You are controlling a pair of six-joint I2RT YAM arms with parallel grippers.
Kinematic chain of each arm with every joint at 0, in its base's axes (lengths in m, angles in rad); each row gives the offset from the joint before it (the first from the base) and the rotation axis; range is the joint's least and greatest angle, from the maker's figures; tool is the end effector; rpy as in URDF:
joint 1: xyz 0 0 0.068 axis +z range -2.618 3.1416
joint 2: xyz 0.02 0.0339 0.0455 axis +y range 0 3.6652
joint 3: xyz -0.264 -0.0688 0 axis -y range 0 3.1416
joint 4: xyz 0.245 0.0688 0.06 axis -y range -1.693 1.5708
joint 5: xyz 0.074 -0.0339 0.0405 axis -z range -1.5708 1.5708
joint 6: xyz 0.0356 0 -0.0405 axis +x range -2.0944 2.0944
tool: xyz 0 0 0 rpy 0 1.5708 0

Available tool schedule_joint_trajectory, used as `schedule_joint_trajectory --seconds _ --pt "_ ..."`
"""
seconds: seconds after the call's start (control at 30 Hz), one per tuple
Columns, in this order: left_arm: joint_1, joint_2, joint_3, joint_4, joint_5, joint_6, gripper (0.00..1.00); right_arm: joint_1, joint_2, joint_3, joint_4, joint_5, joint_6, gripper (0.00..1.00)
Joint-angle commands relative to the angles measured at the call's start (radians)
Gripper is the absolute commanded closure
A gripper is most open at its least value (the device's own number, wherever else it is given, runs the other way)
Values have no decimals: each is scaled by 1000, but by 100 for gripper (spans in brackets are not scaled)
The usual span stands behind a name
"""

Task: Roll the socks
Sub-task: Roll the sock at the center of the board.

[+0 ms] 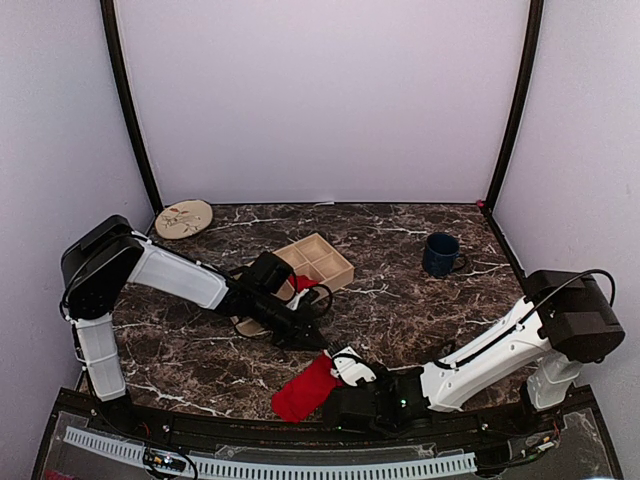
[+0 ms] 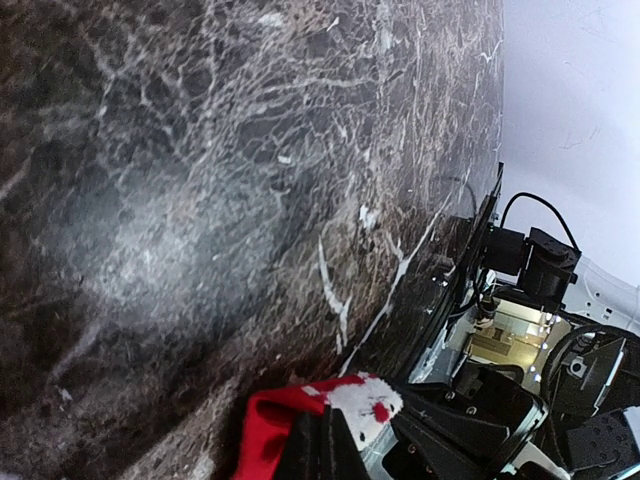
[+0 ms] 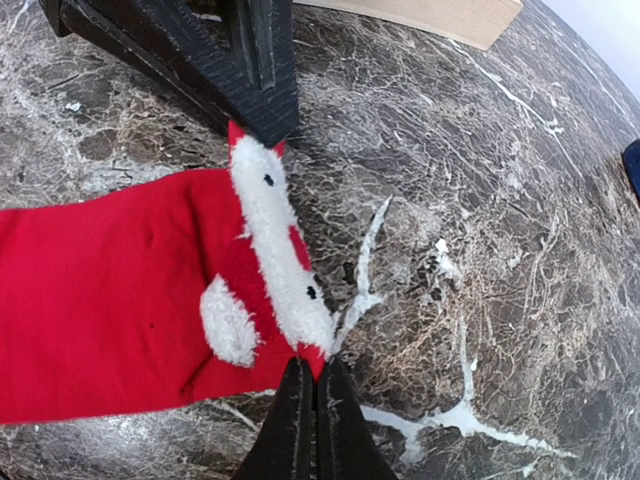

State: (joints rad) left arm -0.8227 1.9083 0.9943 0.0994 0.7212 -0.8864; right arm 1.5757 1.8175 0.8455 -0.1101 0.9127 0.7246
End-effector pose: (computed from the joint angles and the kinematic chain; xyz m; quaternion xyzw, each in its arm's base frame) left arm 0.2369 -0.2899 0.1319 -0.1025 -0.8733 0.4758 0.0206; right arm 0.0266 0.3172 0.1164 -0.2625 0.8373 0.0236 0.4790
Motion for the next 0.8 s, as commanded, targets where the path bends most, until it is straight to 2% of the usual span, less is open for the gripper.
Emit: schedule_joint_trajectory --seconds 0.0,0.3,0.43,0.77 --pt "5 -46 32 36 -66 72 100 10 0 12 -20 11 35 95" --pt "5 -13 32 54 -61 218 100 6 -38 -21 24 -24 63 74" --pt "5 -6 7 109 -44 255 100 6 -102 -56 36 -46 112 71" --pt "5 12 -30 174 -28 353 100 -37 -326 -228 218 -189 185 63"
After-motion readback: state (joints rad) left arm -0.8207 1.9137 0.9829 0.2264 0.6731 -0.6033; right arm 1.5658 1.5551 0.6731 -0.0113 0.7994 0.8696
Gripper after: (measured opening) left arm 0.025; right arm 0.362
